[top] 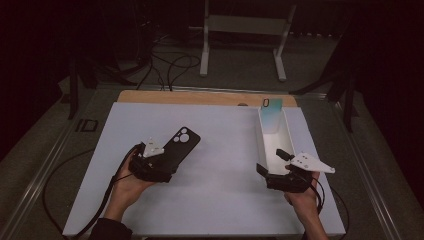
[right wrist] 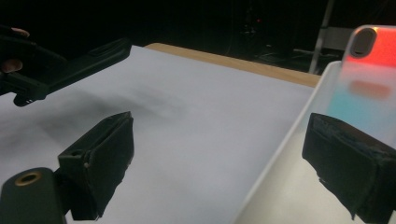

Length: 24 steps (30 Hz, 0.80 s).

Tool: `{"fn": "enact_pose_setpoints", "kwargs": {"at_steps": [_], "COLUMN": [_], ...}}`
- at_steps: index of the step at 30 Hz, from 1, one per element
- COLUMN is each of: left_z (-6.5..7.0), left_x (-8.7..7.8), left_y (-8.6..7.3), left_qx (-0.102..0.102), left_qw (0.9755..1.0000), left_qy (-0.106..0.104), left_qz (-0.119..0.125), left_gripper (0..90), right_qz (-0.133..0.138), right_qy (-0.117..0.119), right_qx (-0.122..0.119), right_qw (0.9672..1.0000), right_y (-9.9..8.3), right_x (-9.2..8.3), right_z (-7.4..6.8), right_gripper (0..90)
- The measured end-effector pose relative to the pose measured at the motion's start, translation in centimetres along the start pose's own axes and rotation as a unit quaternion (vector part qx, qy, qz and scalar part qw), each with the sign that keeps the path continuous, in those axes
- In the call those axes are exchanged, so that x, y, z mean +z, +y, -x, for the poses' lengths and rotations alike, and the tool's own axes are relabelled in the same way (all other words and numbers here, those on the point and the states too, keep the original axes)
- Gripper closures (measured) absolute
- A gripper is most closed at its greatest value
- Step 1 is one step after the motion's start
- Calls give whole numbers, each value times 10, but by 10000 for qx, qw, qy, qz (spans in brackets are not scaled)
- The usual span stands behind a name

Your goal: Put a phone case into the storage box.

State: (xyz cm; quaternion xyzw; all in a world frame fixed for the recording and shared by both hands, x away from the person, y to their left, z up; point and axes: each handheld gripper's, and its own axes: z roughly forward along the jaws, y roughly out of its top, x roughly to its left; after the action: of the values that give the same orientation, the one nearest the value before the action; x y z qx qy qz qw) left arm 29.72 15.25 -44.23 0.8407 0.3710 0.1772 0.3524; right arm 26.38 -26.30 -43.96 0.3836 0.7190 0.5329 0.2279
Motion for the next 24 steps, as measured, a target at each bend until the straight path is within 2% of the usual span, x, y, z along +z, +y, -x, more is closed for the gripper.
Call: {"fn": "enact_pose_setpoints", "kwargs": {"at_steps": [7, 9, 14, 16, 22, 24], "left_z": [15, 22, 34, 41, 53, 61], "left_x": [-3, -2, -1, 1, 5, 5], "left_y": [17, 24, 33, 37, 41, 44], "left_qx": [215, 327, 441, 513, 641, 702], "left_qw": [9993, 9987, 9975, 9966, 9948, 9934], "left_qy": [-143, -202, -330, -424, -551, -614], "left_qz": [270, 330, 447, 491, 564, 662], "left_gripper": [159, 159, 159, 159, 158, 157], "right_qz": [-110, -120, -160, -174, -219, -250], "right_qy": [290, 405, 626, 751, 986, 1056], "right_qx": [65, 58, 100, 177, 195, 226], "right_qw": [9995, 9991, 9979, 9969, 9947, 9938], "right_y": [17, 23, 31, 38, 49, 52], "right_x": [8, 11, 17, 22, 35, 40], "right_z": [-2, -5, -9, -14, -27, -31], "right_gripper": [90, 90, 89, 89, 90, 91]}}
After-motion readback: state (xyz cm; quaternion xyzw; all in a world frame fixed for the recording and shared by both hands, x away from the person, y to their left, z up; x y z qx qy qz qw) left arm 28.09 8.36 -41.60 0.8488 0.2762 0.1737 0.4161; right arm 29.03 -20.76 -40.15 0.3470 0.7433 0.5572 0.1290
